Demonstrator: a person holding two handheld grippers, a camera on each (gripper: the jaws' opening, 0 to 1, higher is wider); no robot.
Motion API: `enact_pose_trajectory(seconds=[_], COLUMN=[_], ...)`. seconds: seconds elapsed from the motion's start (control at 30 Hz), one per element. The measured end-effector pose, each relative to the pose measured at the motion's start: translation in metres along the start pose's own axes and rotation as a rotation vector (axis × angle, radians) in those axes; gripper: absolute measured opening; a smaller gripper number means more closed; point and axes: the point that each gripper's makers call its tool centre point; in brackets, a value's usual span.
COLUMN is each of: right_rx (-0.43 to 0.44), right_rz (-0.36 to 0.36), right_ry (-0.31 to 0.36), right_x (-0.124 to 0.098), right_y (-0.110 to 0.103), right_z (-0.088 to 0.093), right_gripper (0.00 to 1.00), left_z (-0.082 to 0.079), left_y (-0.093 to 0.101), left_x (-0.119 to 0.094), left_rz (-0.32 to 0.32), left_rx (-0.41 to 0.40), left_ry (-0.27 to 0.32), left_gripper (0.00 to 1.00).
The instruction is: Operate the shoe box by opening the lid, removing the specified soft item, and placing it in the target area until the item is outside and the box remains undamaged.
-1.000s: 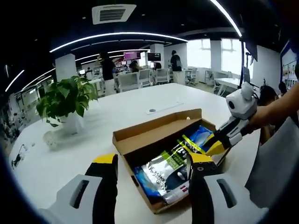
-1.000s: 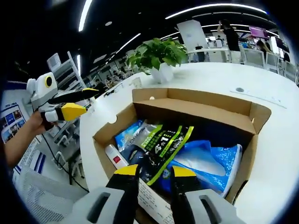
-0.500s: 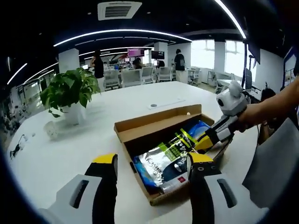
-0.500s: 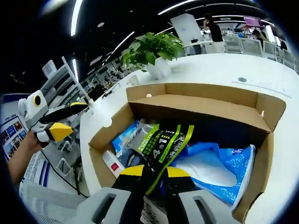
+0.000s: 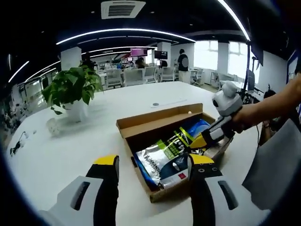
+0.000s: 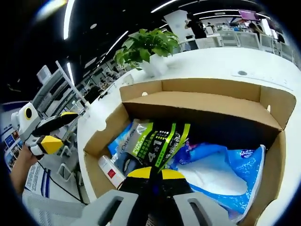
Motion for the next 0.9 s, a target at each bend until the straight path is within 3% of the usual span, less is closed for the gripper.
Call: enact_pose_trajectory(seconds=[0.17, 0.4, 0.6, 0.9], right_rx=[0.012, -0.044, -0.127, -0.165], right_rz=[-0.013, 0.022, 0.077, 0.134], right_ry=[0.048, 0.114, 0.127, 0.140], right_x=[-0.007, -0.026, -0.047, -0.072], right_y=[-0.004, -0.001, 0.008, 0.022], right_z=[-0.007, -0.020, -0.027, -0.030], right_gripper=[0.00, 0.00, 0.00, 0.00], left_z=[0.002, 0.003, 0.002, -0.002], left_y=[0.002, 0.010, 0.017, 0.038], left_x=[0.004, 0.011, 0.021, 0.041], left_rz=[0.007, 0.034, 0.058, 0.112], left_rx=[0.004, 0.021, 0.041, 0.057], left_ry=[-0.011, -0.029, -0.038, -0.050], left_gripper=[0.59, 0.57, 0.55, 0.51])
Point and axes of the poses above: the point that each gripper's makers call its tool centre point, and the gripper's own axes: x roughly forward along the fingers, y roughly to its right, z roughly out of its underside, and after that the axes turned 12 degrees about -z, right-handed
